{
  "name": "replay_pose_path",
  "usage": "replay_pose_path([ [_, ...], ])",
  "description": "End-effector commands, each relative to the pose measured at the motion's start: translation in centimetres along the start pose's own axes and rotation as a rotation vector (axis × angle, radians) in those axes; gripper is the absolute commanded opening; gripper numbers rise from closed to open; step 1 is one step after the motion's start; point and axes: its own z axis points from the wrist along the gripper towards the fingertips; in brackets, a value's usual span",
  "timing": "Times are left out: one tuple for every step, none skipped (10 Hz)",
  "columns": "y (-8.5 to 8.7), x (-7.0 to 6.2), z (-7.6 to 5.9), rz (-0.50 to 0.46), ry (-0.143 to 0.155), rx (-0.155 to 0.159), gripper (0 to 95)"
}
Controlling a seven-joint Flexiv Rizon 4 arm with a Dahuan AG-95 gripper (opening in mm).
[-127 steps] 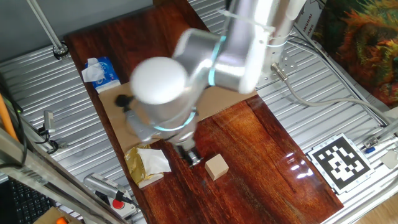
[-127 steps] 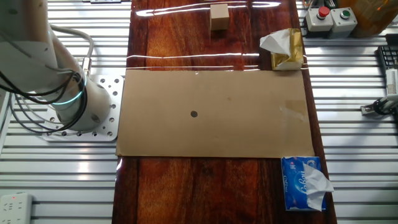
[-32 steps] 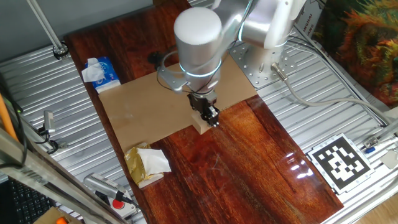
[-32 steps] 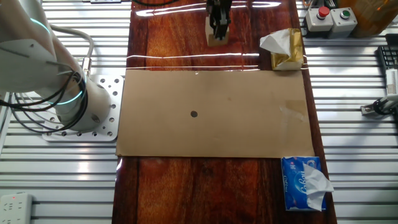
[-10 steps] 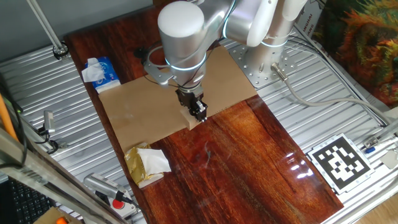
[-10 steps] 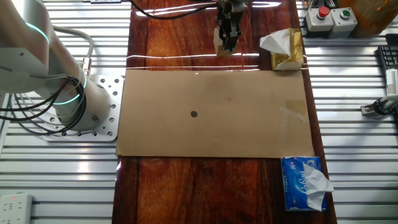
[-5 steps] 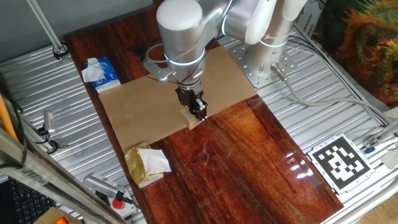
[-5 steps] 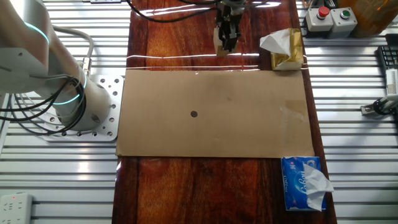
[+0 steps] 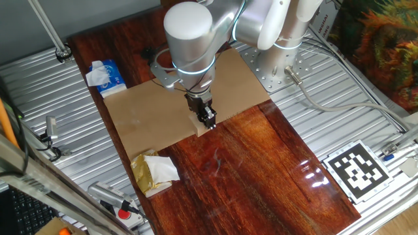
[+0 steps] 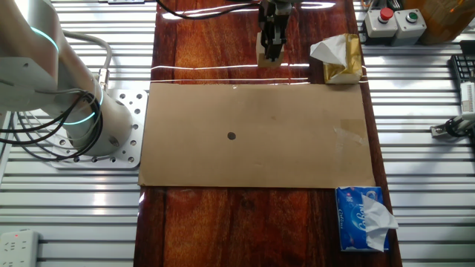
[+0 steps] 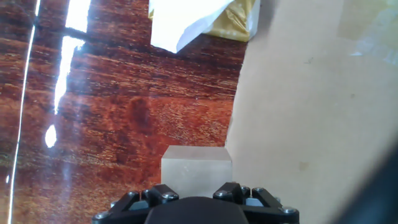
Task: Grab the block and place it at the designated location
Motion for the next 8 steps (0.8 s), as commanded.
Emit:
replay_pose_path([
  [0.01, -0.02, 0.03, 0.069, 0.004, 0.02, 38.0],
  [0.01, -0.02, 0.03, 0.095, 0.005, 0.029, 38.0],
  [0.01, -0.02, 0.03, 0.109, 0.0, 0.029, 38.0],
  [0.01, -0.02, 0.03, 0.121, -0.005, 0.029, 38.0],
  [0.01, -0.02, 0.03, 0.12, -0.004, 0.025, 38.0],
  [0.01, -0.02, 0.03, 0.122, -0.005, 0.025, 38.0],
  [0.01, -0.02, 0.03, 0.121, -0.005, 0.026, 38.0],
  [0.01, -0.02, 0.03, 0.121, -0.004, 0.027, 38.0],
])
